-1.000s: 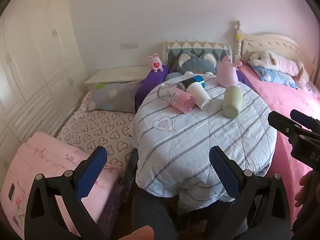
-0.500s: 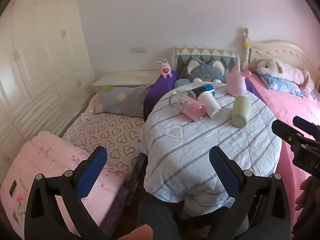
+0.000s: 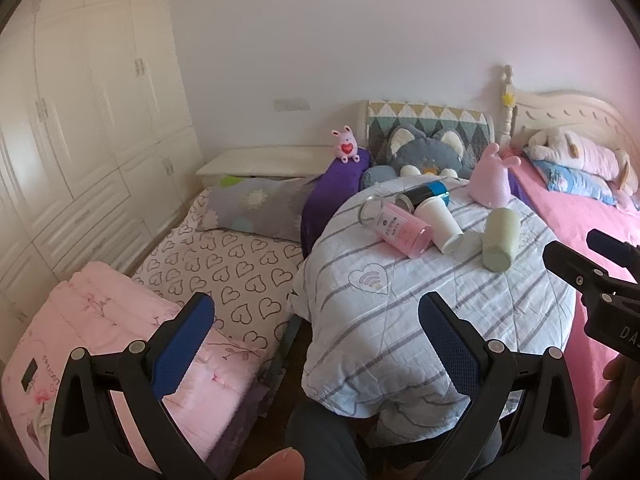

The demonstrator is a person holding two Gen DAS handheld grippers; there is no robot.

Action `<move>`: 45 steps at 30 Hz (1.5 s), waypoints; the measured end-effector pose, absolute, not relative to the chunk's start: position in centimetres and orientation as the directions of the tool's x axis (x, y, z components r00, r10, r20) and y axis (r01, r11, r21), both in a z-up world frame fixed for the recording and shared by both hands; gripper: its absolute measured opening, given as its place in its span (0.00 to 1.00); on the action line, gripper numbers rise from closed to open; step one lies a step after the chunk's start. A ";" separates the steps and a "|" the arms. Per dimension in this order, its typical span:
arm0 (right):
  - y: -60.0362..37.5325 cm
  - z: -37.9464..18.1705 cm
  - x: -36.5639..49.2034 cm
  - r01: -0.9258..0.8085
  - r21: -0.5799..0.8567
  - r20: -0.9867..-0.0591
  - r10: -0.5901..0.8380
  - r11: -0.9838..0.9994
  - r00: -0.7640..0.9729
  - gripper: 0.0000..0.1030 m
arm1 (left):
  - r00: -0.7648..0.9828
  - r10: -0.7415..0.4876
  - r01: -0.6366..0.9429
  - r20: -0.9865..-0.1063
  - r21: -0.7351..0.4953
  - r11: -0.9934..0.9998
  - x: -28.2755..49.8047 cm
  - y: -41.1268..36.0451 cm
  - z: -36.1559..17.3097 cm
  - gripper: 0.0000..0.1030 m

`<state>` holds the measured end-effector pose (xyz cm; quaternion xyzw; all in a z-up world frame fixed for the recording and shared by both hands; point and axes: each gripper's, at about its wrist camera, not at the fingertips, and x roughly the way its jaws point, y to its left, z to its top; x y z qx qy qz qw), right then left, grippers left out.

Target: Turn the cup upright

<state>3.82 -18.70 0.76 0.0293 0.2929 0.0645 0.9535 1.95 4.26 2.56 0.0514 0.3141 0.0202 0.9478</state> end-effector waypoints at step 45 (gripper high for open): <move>-9.9 -13.7 32.5 -0.441 -0.033 -0.895 0.170 0.897 0.412 0.89 | 0.565 0.112 -0.129 -0.817 0.047 0.991 26.4 9.4 -12.1 1.00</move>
